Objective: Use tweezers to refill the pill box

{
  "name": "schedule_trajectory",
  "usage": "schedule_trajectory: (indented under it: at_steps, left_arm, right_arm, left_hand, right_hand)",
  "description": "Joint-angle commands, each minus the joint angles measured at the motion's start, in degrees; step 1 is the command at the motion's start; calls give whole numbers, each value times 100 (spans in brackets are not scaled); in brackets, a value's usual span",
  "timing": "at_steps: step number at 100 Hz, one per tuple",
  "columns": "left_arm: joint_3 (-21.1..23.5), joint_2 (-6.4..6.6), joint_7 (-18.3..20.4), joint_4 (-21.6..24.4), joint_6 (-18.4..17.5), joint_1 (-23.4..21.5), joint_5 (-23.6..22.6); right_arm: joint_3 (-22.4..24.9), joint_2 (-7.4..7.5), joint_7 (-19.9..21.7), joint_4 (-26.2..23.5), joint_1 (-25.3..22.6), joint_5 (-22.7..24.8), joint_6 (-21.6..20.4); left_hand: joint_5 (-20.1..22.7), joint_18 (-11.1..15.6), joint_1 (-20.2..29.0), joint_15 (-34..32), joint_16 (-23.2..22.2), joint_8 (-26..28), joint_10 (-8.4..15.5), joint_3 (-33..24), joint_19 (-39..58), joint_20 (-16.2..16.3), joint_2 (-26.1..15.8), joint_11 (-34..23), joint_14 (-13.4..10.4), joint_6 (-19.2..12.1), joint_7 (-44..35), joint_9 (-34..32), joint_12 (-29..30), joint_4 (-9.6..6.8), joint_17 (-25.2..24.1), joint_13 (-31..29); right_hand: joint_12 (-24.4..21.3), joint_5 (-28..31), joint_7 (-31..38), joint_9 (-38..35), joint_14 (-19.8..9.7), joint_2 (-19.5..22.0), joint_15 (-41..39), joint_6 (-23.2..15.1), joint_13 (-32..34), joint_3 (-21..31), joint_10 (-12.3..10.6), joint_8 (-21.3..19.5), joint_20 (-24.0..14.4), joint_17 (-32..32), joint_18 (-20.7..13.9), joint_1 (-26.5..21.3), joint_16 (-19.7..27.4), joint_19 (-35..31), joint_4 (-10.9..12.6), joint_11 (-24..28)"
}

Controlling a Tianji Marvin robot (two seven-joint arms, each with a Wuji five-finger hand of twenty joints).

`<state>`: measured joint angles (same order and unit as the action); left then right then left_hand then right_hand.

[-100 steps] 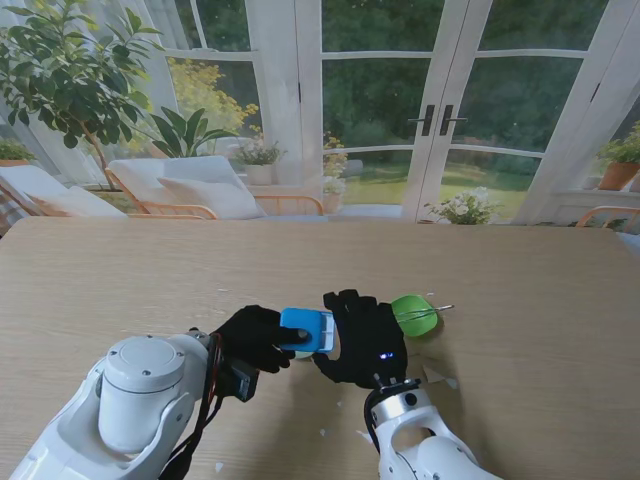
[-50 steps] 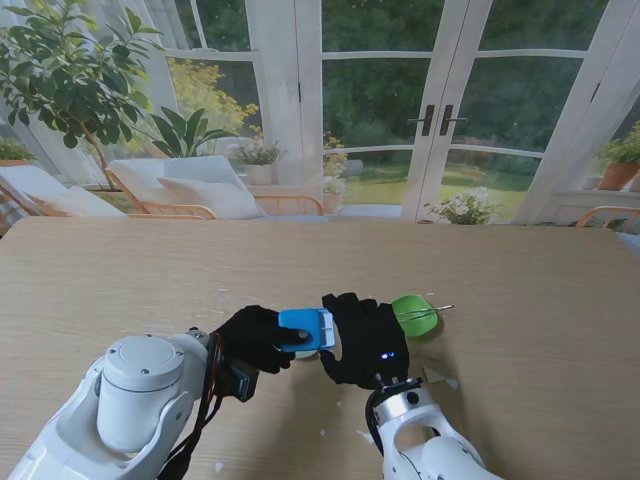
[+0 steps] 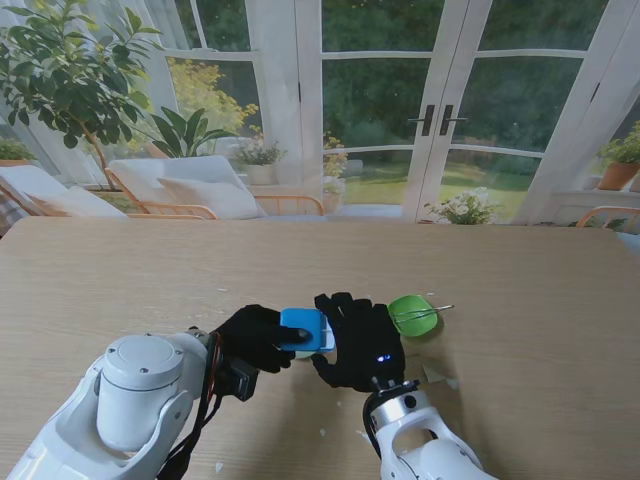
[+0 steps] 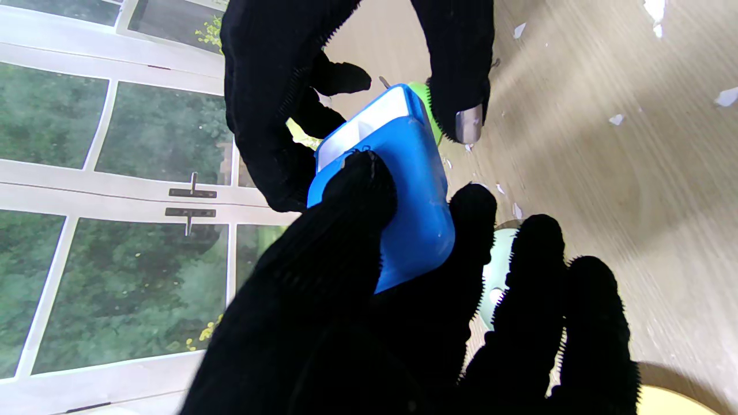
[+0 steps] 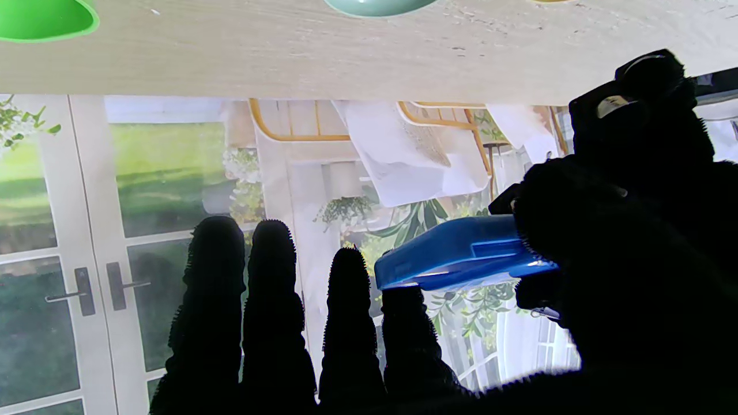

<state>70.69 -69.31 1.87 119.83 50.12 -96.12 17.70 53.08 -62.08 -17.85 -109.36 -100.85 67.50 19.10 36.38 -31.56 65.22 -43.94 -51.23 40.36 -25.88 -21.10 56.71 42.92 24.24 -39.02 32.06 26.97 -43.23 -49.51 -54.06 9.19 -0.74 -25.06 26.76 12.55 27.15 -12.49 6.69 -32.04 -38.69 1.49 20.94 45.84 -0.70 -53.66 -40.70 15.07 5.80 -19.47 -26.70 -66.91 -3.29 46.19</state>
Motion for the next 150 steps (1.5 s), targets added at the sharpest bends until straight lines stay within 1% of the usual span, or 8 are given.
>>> schedule_trajectory:
  at_steps: [1, 24, 35, 61, 80, 103, 131, 150]
  left_arm:
    - [-9, -19, 106, 41, 37, 4, 12]
    - [25, -43, 64, 74, 94, -4, 44]
    - [54, -63, 9, 87, 98, -26, 68]
    - [101, -76, -36, 84, 75, -41, 78]
    - [89, -70, -16, 68, 57, -21, 112]
    - [92, -83, -44, 60, 27, -17, 184]
    - [103, -76, -27, 61, -28, -37, 271]
    - [119, -95, -88, 80, -70, -71, 346]
  right_arm:
    - [-43, -84, -93, 83, 39, -49, 32]
    - [-62, -129, -345, 168, 46, -146, 86]
    - [7, -130, -345, 148, -23, -154, 114]
    - [159, -112, -271, 69, -156, -81, 165]
    - [161, -101, -223, 55, -160, -63, 121]
    - [184, -66, -24, -23, -174, -5, 26]
    - [92, -79, -25, 23, -61, -115, -58]
    - [7, -93, 80, 84, 43, -243, 0]
  left_hand:
    - [361, -154, 719, -101, -69, 434, 102, -418, 358, -29, -544, -124, 196, -242, -1089, -188, -43, -281, 16, -198]
    - [407, -99, 697, -1, -26, 110, 79, -420, 309, -52, -534, 82, 181, -161, -777, -108, 95, -282, -33, -105]
    - [485, -93, 671, 95, 36, -264, 26, -438, 257, -75, -526, 287, 208, -110, -476, -61, 276, -274, -59, -63]
    - [514, -91, 695, 81, 27, -133, 75, -426, 224, -79, -547, 216, 186, -221, -666, -120, 219, -276, -67, -101]
    - [406, -72, 742, -10, -49, 245, 141, -357, 285, -17, -578, 33, 150, -292, -1020, -165, 43, -296, -32, -149]
    - [376, -79, 772, -58, -88, 442, 162, -333, 322, 11, -583, -33, 146, -306, -1122, -184, -39, -305, -17, -175]
    - [400, -51, 779, -57, -88, 540, 216, -352, 346, 21, -560, -16, 109, -361, -1129, -215, -61, -313, -3, -177]
    - [428, -49, 781, -40, -78, 578, 210, -379, 340, 15, -545, 19, 114, -376, -1113, -240, -84, -312, -9, -178]
  right_hand:
    - [105, 140, 366, -134, -37, -101, -82, -210, 83, 250, -104, -385, -87, 63, 1, 33, -79, -28, -6, 167]
    - [197, 1048, 1744, -782, -99, 287, -170, -716, 381, 619, -150, -919, -45, 192, 48, -470, -73, -130, 12, 175]
    - [255, 1111, 2238, -913, -100, 223, -171, -817, 420, 591, -147, -499, -26, 205, 71, -723, -67, -157, -251, 146]
    - [266, 1082, 2317, -911, -105, 206, -166, -765, 407, 617, -151, -409, -27, 180, 78, -721, -65, -160, -251, 137]
    - [217, 865, 1660, -735, -73, 170, -123, -658, 291, 633, -101, -187, -29, 146, 73, -389, -53, -143, 36, 17]
    - [10, 360, -269, -225, 47, -150, -7, -23, -23, 113, 15, 930, -57, -24, 78, 171, -39, -30, -68, -137]
    - [6, 531, -457, -215, 52, -174, -4, -19, -30, -184, -24, 967, -75, -54, 90, 136, -48, -3, -65, -99]
    - [-23, 921, -602, -305, 127, -76, 5, 242, -52, -455, 167, 1095, -95, -77, 126, 208, -54, 18, -67, -154]
